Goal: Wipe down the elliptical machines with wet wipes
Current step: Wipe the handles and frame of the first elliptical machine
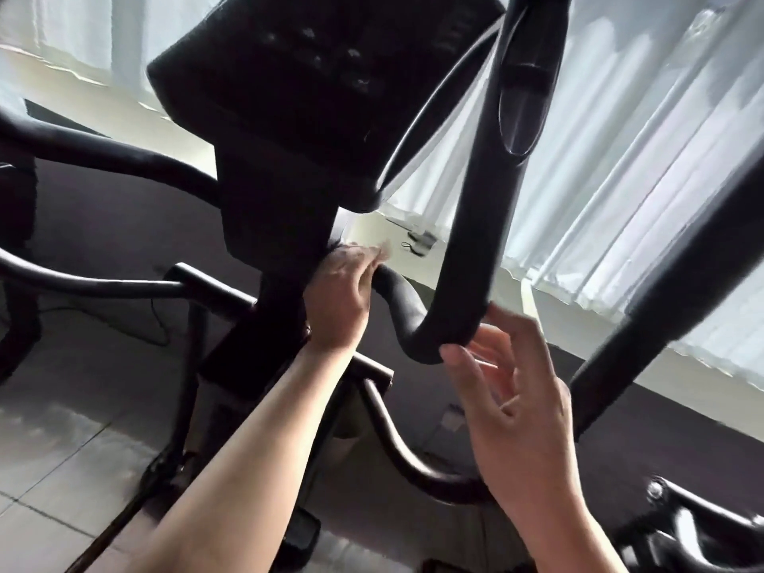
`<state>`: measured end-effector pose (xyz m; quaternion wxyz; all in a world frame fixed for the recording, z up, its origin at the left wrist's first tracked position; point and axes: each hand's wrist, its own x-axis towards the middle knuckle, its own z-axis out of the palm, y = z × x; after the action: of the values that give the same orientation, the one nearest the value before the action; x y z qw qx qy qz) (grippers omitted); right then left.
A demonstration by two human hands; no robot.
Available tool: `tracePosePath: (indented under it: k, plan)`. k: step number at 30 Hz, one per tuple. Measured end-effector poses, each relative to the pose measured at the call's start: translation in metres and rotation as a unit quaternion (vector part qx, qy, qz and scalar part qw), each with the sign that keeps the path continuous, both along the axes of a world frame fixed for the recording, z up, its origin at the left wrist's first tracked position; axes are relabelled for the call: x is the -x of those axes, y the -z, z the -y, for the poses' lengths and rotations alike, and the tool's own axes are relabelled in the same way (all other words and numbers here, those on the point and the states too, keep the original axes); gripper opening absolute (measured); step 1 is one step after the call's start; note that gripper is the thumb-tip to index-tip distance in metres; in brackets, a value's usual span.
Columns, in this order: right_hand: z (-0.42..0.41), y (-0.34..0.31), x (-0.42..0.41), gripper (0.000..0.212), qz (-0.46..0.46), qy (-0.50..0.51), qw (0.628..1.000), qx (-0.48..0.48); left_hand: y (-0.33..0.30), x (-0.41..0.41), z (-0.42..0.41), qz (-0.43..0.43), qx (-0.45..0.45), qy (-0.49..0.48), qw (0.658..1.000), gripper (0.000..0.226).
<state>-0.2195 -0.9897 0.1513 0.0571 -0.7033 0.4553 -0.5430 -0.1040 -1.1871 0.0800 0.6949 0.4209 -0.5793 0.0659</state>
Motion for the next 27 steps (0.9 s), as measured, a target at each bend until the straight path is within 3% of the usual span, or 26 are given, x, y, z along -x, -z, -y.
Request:
tracePosePath:
  k: [6, 11, 18, 20, 23, 25, 27]
  plan:
    - [-0.003, 0.002, -0.003, 0.034, 0.021, 0.001, 1.000, -0.011, -0.007, 0.012, -0.038, -0.095, -0.026, 0.200, 0.975, 0.017]
    - [-0.002, 0.005, -0.006, 0.036, 0.028, 0.006, 1.000, -0.007, -0.015, 0.001, -0.082, -0.217, -0.081, 0.382, 0.895, 0.021]
    - [-0.004, 0.007, -0.008, 0.035, 0.058, 0.002, 0.998, -0.002, -0.009, 0.013, -0.148, -0.296, -0.020, 0.340, 0.892, 0.016]
    - [-0.004, 0.008, -0.008, 0.035, 0.056, 0.006, 0.998, -0.003, -0.013, 0.003, -0.126, -0.236, -0.005, 0.274, 0.932, 0.017]
    - [-0.005, 0.008, -0.009, 0.032, 0.041, 0.017, 0.999, -0.007, -0.020, -0.018, -0.063, -0.062, 0.048, 0.114, 0.990, 0.018]
    - [-0.006, 0.008, -0.009, 0.034, 0.029, 0.019, 0.999, -0.006, -0.027, -0.024, -0.023, 0.085, 0.044, 0.065, 0.993, 0.018]
    - [-0.005, 0.008, -0.009, 0.035, 0.020, 0.019, 1.000, -0.008, -0.034, -0.023, -0.001, 0.159, -0.016, 0.067, 0.985, 0.017]
